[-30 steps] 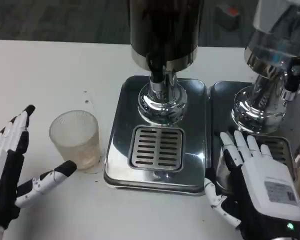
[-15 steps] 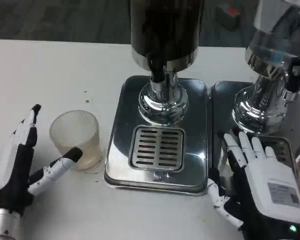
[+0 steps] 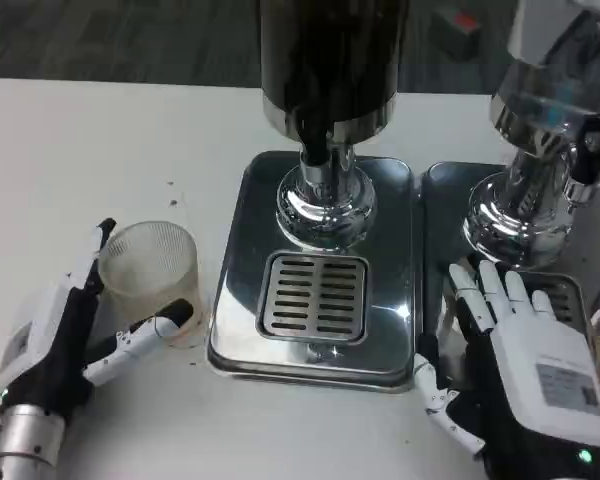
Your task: Grasp the cup under the faucet to collect the drink, then remove the cup.
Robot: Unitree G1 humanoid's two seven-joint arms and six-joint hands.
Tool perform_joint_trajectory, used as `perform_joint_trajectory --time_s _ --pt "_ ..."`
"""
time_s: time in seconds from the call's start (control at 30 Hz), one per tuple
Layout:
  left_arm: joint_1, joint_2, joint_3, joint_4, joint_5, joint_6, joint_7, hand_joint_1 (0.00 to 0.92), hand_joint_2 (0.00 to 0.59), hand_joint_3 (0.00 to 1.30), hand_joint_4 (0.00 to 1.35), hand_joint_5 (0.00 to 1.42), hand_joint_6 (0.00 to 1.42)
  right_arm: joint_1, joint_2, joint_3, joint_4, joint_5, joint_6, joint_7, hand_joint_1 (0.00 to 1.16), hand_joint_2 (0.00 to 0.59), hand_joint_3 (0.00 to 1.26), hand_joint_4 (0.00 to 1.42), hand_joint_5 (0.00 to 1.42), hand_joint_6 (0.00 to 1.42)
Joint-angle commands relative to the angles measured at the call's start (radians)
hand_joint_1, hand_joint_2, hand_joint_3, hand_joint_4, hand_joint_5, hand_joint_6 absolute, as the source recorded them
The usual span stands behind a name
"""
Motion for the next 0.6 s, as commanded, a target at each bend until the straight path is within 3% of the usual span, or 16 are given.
perform_joint_trajectory --time_s 0.03,0.43,0.6 --pt "-0.024 -0.003 -0.007 0.029 -0.023 -0.005 -0.022 0.127 0.002 0.0 0.0 0.13 0.19 0.013 0.006 0.004 -0.013 -0.012 0.011 -0.004 0.29 0.539 0.1 0.0 0.0 0.0" --pt "-0.074 -0.002 -0.047 0.091 -0.014 -0.012 -0.028 0.157 0.017 0.0 0.0 0.27 0.27 0.023 0.023 0.013 -0.003 -0.011 0.02 -0.028 0.29 0.537 0.11 0.0 0.0 0.0" --pt "-0.079 0.004 -0.064 0.099 -0.005 -0.02 -0.01 0.194 0.036 0.13 0.18 0.44 0.44 0.025 0.022 0.015 0.0 -0.006 0.018 -0.033 0.29 0.537 0.11 0.0 0.0 0.0"
